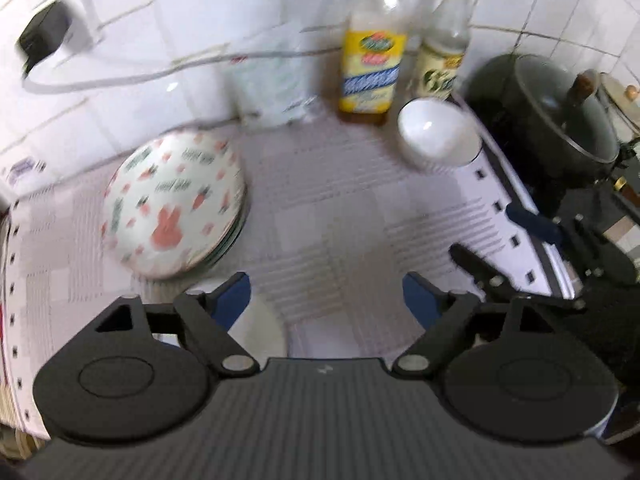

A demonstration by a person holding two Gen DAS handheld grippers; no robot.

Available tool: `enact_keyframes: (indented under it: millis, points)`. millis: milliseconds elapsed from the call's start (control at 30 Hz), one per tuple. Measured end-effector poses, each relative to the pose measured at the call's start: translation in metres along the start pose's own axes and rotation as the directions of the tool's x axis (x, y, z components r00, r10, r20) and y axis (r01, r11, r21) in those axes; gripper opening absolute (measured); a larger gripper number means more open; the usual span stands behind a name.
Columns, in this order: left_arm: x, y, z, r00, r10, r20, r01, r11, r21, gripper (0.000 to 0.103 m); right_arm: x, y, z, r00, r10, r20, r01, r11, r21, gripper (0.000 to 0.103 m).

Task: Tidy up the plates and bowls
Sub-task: 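Reach the left gripper to the last white bowl and grasp its rim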

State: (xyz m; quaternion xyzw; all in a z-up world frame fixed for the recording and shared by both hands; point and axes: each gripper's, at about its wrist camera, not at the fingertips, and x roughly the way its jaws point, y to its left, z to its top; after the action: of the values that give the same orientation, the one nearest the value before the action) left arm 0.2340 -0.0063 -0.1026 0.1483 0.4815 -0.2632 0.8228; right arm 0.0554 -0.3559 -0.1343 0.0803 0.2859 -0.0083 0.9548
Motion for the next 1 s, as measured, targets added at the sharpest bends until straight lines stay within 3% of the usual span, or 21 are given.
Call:
enact_keyframes:
  millis: [133, 300, 467, 567, 900, 1000]
  points:
    - [0.015, -0.022, 0.021, 1.000, -0.027, 0.000, 0.027, 0.999, 0.029, 0.090, 0.015, -0.019, -0.006, 0.998, -0.060, -0.012, 0.060, 0.998, -0.006, 0.089]
    - [0.040, -0.039, 0.043, 0.997, -0.076, 0.015, 0.076, 0.996, 0.052, 0.093, 0.036, -0.042, -0.010, 0.996, -0.090, -0.016, 0.091, 0.996, 0.025, 0.094]
    - [0.071, -0.051, 0.062, 0.993, -0.112, 0.042, 0.111, 0.993, 0.032, 0.095, 0.069, -0.043, -0.016, 0.978, -0.203, -0.042, 0.202, 0.979, -0.042, 0.095]
    - [0.094, -0.059, 0.075, 0.993, -0.116, 0.038, 0.115, 0.993, 0.021, 0.095, 0.087, -0.045, -0.018, 0.979, -0.196, -0.062, 0.193, 0.980, -0.054, 0.095]
    - [0.175, -0.070, 0.112, 0.991, -0.136, 0.004, 0.136, 0.991, -0.012, 0.092, 0.132, -0.074, -0.015, 0.976, -0.205, -0.074, 0.210, 0.976, 0.060, 0.095]
    - [0.192, -0.074, 0.118, 0.989, -0.151, 0.002, 0.151, 0.988, -0.011, 0.080, 0.141, -0.082, -0.013, 0.979, -0.192, -0.069, 0.197, 0.977, 0.084, 0.096]
